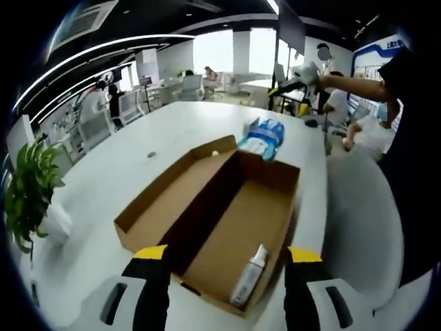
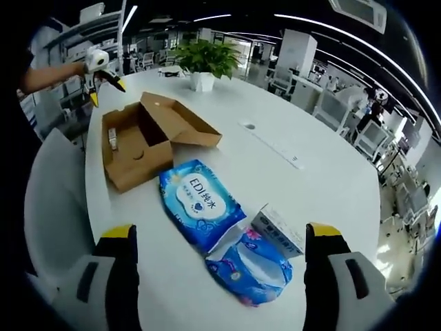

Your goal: Operate the shoe box by opening the lid, removing the specified soft item, and placing it in the target area until the item is outside and the box remains undamaged.

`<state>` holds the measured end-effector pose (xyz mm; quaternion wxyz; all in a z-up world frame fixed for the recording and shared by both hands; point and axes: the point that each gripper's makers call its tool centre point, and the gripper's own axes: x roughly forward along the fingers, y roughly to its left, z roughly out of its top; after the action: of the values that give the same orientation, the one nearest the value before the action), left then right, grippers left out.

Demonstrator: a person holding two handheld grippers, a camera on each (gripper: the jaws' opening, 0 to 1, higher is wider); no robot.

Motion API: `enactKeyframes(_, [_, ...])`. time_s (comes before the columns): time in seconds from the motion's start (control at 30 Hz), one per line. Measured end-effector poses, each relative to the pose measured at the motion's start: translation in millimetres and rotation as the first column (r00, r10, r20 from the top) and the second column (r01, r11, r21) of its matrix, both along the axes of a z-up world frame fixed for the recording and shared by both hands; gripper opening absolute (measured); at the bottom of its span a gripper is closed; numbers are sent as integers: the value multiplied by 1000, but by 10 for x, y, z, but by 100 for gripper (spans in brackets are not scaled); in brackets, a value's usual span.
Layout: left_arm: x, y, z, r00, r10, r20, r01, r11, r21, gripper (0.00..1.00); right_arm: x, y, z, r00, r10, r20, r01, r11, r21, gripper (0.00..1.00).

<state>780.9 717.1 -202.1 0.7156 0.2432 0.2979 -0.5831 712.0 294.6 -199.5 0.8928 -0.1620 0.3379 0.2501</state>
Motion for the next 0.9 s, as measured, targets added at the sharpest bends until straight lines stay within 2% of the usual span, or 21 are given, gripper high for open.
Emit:
enactKeyframes(0.27, [37, -12, -116, 998, -60, -10, 61, 995, 73, 65, -63, -9, 44, 999, -44, 33, 43, 999, 28, 96])
enactKeyframes(0.53, [98, -2, -271, 992, -120, -31, 123, 983, 137, 63, -140, 0, 109, 995, -79, 59, 76, 996, 47, 96])
enactKeyframes(0.73, [121, -73, -389, 983, -175, -50, 181, 965, 187, 62, -223, 14, 174, 992, -100, 76, 96, 994, 56, 96])
enactKeyframes(0.9, [78, -117, -479, 973, -223, -64, 232, 943, 240, 62, -321, 92, 248, 989, -122, 86, 113, 988, 101, 96])
